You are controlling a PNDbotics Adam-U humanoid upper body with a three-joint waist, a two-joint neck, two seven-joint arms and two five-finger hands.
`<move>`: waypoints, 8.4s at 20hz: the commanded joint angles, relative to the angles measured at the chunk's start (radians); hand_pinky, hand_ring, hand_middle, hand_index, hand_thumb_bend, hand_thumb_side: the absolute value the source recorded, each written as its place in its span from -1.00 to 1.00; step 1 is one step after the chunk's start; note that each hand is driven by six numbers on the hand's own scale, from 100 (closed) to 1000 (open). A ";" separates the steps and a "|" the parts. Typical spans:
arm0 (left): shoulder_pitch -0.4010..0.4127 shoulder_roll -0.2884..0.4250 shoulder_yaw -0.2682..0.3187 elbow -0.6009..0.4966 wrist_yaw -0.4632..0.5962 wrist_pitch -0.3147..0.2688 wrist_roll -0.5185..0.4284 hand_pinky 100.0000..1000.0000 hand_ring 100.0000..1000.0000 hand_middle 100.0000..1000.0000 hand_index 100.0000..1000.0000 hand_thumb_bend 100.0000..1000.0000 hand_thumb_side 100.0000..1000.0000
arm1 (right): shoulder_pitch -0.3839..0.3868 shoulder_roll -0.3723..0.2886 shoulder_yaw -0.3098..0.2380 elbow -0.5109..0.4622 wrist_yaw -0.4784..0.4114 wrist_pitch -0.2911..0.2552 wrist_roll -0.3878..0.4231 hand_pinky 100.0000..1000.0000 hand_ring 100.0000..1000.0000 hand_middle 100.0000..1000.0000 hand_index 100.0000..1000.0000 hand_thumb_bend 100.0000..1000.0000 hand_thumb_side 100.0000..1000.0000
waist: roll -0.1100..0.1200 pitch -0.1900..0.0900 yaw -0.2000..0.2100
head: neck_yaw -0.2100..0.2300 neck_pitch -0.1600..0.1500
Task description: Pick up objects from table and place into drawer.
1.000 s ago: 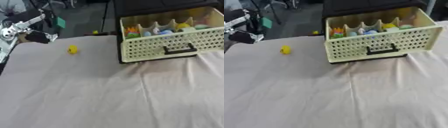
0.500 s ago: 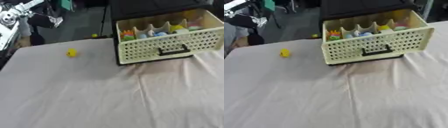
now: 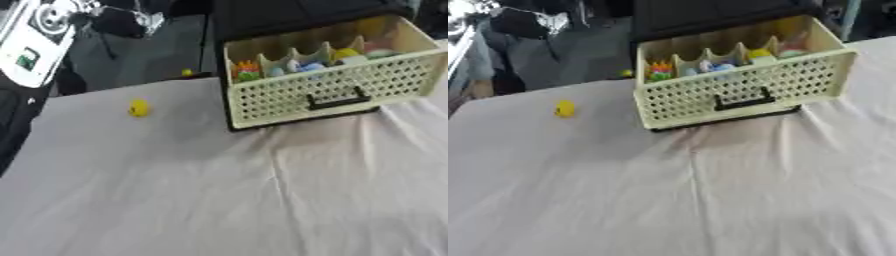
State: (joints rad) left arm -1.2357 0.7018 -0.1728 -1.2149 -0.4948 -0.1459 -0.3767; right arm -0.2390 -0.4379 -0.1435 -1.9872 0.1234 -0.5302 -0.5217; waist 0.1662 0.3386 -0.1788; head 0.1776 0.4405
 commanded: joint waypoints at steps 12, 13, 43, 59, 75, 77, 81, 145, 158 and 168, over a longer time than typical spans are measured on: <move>-0.079 -0.042 -0.016 0.002 0.007 0.013 0.086 -0.33 0.16 0.38 0.22 -1.00 -0.39 | -0.025 -0.049 0.005 -0.013 -0.052 0.027 0.040 -0.11 -0.08 -0.12 0.39 -1.00 -0.19 | 0.035 -0.038 -0.029 | 0.033 -0.017; -0.080 -0.047 -0.018 0.002 0.016 0.012 0.093 -0.34 0.15 0.38 0.22 -1.00 -0.38 | -0.027 -0.049 0.005 -0.013 -0.054 0.030 0.043 -0.12 -0.08 -0.12 0.39 -1.00 -0.19 | 0.038 -0.037 -0.032 | 0.036 -0.017; -0.045 -0.086 -0.063 0.027 0.026 0.010 0.173 -0.22 0.37 0.67 0.92 -0.98 -0.29 | -0.067 -0.046 0.001 -0.013 -0.095 0.050 0.064 -0.12 -0.08 -0.13 0.38 -1.00 -0.19 | 0.060 -0.015 -0.072 | 0.051 -0.046; -0.040 -0.077 -0.057 0.018 0.032 0.031 0.220 -0.25 0.36 0.66 0.85 -0.87 -0.26 | -0.064 -0.044 0.003 -0.013 -0.089 0.052 0.061 -0.12 -0.08 -0.13 0.38 -1.00 -0.19 | 0.060 -0.013 -0.071 | 0.055 -0.040; 0.089 0.097 0.051 -0.227 0.400 -0.056 1.158 -0.30 0.08 0.50 0.63 -0.54 -0.23 | -0.026 -0.054 0.000 -0.013 -0.081 0.033 0.052 -0.12 -0.07 -0.13 0.38 -1.00 -0.20 | 0.034 -0.034 -0.025 | 0.009 0.002; 0.125 0.113 0.081 -0.313 0.462 -0.049 1.231 -0.28 0.06 0.48 0.62 -0.52 -0.21 | -0.019 -0.064 0.001 -0.013 -0.079 0.022 0.054 -0.12 -0.07 -0.12 0.38 -1.00 -0.18 | 0.026 -0.035 -0.019 | 0.000 0.007; 0.196 0.110 0.199 -0.544 0.559 -0.040 1.281 -0.20 0.06 0.44 0.62 -0.36 -0.21 | 0.011 -0.124 -0.001 -0.013 -0.052 -0.019 0.074 -0.16 -0.09 -0.13 0.39 -1.00 -0.10 | 0.001 -0.039 0.000 | -0.017 0.024; 0.665 -0.314 0.183 -0.785 0.830 0.077 1.038 0.07 0.01 0.51 0.60 -0.67 0.31 | 0.009 -0.781 0.156 -0.013 -0.049 0.235 1.096 -0.30 0.11 0.33 0.69 -1.00 1.00 | -0.235 -0.028 0.294 | -0.386 -0.006; 0.675 -0.347 0.184 -0.785 0.811 0.111 1.022 0.09 0.01 0.52 0.61 -0.70 0.36 | -0.034 -0.746 0.116 -0.013 -0.017 0.412 1.041 -0.28 0.15 0.37 0.69 -1.00 1.00 | -0.273 0.016 0.347 | -0.443 -0.040; 0.683 -0.363 0.188 -0.785 0.796 0.126 1.016 0.10 0.01 0.52 0.61 -0.72 0.38 | -0.028 -0.722 0.091 -0.013 0.049 0.485 0.996 -0.27 0.16 0.37 0.69 -1.00 1.00 | -0.294 0.054 0.377 | -0.482 -0.067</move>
State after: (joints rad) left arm -0.5456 0.3332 0.0093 -1.9870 0.3072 -0.0238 0.6418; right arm -0.2626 -1.1397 -0.0320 -1.9902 0.1579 -0.0527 0.4809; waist -0.1327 0.4123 0.1986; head -0.2976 0.3906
